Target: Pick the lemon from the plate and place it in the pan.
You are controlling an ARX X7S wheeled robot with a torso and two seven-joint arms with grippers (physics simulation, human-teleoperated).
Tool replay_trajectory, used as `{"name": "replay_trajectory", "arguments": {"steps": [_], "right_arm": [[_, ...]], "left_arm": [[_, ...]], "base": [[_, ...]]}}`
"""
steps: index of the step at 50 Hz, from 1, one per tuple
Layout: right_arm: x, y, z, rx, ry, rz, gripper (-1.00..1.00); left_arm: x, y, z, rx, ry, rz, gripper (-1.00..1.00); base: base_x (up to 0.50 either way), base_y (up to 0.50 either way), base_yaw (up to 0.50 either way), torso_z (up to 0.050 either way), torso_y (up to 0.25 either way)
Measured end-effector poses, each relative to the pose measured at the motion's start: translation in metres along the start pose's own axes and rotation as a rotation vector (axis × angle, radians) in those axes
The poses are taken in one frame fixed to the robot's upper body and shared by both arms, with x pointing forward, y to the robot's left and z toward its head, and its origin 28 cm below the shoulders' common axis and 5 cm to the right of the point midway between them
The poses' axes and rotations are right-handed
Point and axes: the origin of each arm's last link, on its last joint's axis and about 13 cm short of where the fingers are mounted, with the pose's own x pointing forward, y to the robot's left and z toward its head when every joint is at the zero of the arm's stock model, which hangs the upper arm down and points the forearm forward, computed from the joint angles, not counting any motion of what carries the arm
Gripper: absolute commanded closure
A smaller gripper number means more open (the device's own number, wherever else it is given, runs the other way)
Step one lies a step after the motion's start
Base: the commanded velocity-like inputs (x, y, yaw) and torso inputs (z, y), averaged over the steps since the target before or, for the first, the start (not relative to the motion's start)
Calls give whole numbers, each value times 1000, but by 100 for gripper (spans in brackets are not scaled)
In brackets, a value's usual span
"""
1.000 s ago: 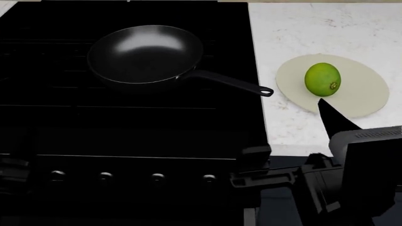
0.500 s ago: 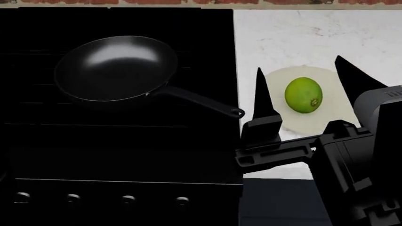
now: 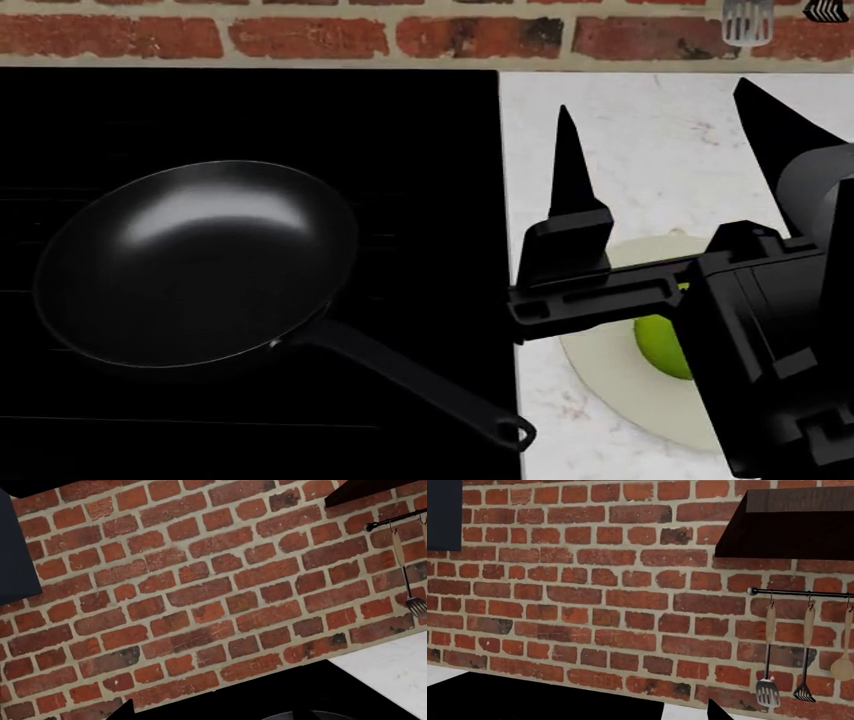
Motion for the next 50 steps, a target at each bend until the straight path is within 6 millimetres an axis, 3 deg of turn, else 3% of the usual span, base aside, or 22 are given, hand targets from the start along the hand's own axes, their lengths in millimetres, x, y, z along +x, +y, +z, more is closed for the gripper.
{"name": "replay_trajectory", "arguments": {"steps": [11, 25, 50], "right_arm": [[3, -4, 2, -13, 21, -20, -100], [22, -21, 15, 13, 210, -29, -100], [23, -30, -16, 79, 493, -33, -100]], "left_arm": [[0, -1, 1, 0, -1, -3, -100], [1, -2, -1, -9, -1, -10, -100], [-5, 0, 0, -29, 15, -22, -100]], "base": [[157, 0, 0, 0, 0], [0, 0, 0, 0, 0], [0, 0, 0, 0, 0]]}}
